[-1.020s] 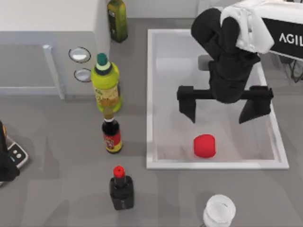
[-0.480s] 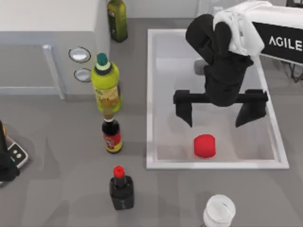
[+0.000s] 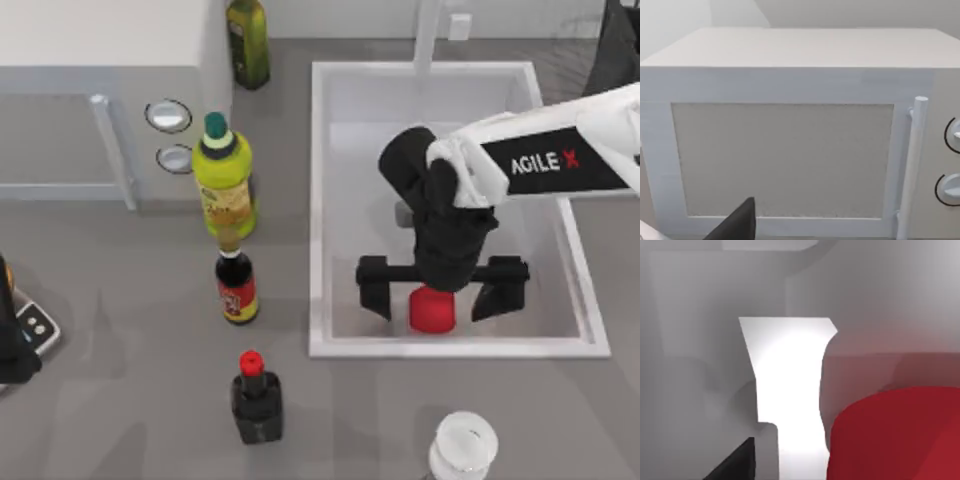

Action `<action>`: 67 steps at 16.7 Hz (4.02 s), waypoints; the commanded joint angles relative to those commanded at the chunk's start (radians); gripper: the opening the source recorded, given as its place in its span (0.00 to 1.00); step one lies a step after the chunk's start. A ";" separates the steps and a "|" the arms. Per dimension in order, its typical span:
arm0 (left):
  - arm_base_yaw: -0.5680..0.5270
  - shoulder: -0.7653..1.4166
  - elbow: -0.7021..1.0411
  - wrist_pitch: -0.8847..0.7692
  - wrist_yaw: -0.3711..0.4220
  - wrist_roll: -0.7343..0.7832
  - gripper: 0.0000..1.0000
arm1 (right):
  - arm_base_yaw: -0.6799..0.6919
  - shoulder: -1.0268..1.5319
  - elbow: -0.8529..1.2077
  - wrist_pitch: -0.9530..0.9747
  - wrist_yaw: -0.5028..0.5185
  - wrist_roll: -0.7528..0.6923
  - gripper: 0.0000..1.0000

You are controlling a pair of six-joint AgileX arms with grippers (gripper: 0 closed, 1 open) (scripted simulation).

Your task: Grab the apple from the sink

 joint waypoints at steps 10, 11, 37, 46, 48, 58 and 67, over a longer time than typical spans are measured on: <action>0.000 0.000 0.000 0.000 0.000 0.000 1.00 | 0.002 0.062 -0.041 0.088 0.001 0.002 0.77; 0.000 0.000 0.000 0.000 0.000 0.000 1.00 | 0.002 0.062 -0.041 0.088 0.001 0.002 0.70; 0.000 0.000 0.000 0.000 0.000 0.000 1.00 | 0.002 -0.048 0.226 -0.251 0.023 -0.009 0.00; 0.000 0.000 0.000 0.000 0.000 0.000 1.00 | -0.004 -0.185 0.649 -0.818 0.022 -0.017 0.00; 0.000 0.000 0.000 0.000 0.000 0.000 1.00 | -0.006 -0.197 0.675 -0.846 0.021 -0.018 0.00; 0.000 0.000 0.000 0.000 0.000 0.000 1.00 | -0.156 -0.309 0.507 -0.791 0.014 -0.170 0.00; 0.000 0.000 0.000 0.000 0.000 0.000 1.00 | -0.551 -0.587 0.060 -0.663 -0.004 -0.560 0.00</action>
